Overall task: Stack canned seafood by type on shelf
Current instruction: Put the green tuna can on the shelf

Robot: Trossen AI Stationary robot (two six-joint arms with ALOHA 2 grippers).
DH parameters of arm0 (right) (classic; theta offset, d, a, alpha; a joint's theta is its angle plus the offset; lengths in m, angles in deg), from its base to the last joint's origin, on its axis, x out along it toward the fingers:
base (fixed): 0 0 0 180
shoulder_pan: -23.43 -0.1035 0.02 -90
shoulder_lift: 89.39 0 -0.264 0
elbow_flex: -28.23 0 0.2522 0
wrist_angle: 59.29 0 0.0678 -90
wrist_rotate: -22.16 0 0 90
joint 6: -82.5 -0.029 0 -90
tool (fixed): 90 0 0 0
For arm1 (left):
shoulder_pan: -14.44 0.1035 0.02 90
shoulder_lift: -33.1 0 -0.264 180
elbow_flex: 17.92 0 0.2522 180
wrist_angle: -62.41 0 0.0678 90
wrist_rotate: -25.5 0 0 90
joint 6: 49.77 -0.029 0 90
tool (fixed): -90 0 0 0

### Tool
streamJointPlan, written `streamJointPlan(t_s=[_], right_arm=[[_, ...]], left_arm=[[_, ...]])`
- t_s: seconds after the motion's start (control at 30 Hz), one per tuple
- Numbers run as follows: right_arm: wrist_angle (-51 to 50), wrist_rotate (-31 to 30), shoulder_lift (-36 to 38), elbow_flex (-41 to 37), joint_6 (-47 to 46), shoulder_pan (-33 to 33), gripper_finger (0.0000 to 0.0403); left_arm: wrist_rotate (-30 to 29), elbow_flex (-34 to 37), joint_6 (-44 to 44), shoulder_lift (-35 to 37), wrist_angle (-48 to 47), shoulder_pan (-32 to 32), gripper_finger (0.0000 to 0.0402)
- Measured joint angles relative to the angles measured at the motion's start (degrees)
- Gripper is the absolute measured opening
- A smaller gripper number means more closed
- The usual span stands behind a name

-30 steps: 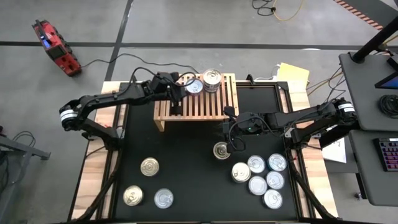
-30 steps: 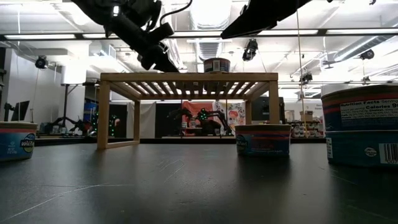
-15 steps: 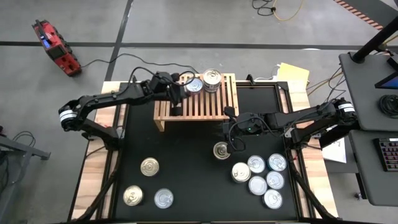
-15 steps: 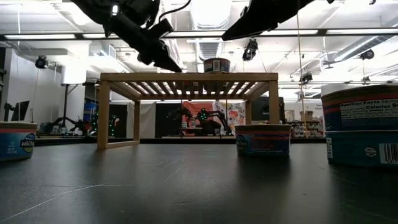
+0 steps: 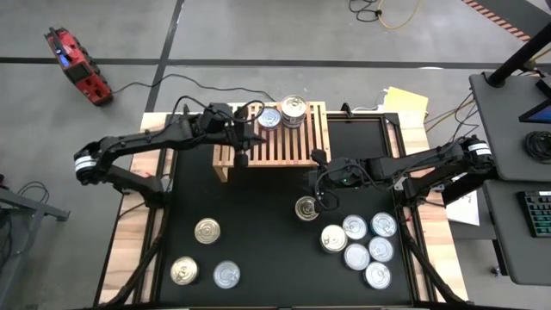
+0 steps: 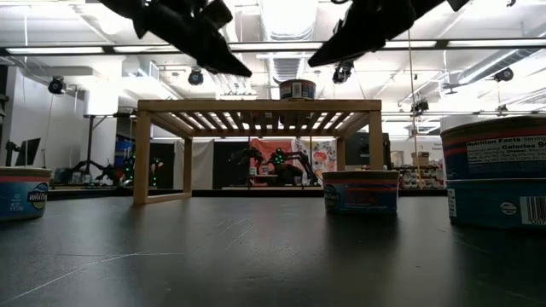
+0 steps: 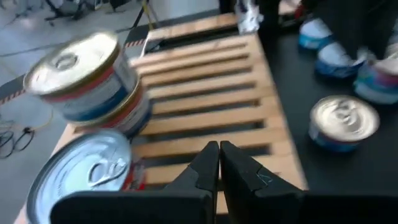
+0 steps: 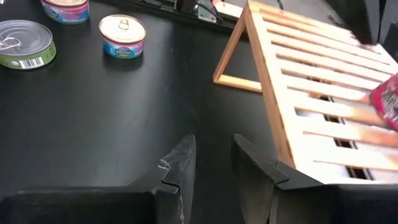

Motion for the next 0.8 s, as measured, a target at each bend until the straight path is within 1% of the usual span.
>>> streamJointPlan(t_s=[0.07,0.13,0.27,0.4,0.57,0.7,0.8], right_arm=[[1.16,-0.01,0.00,-0.91,-1.28,-0.23,0.0082],[2.69,0.00,0.00,-1.78,-1.64,-0.78,0.0072],[5.26,0.04,0.00,-3.16,-1.68,-2.42,0.0054],[5.77,0.04,0.00,-3.33,-3.91,-4.10,0.0038],[5.78,0.06,0.00,-3.33,-7.51,-6.63,0.0023],[5.71,0.06,0.00,-3.33,-11.36,-9.09,0.0012],[5.71,0.07,0.00,-3.33,-14.36,-11.05,0.0010]], left_arm=[[-0.08,0.44,1.58,1.53,0.11,-1.95,0.0000],[-2.23,1.29,3.36,2.84,0.07,-4.28,0.0000],[-10.13,4.33,5.69,5.42,0.63,-10.51,0.0000],[-16.82,8.87,10.19,8.45,2.59,-18.06,0.0000],[-21.51,15.20,15.04,11.16,9.06,-27.14,0.0000],[-24.86,19.37,18.85,11.27,16.54,-33.97,0.0000],[-28.65,21.49,21.23,10.18,21.56,-38.34,0.0000]])
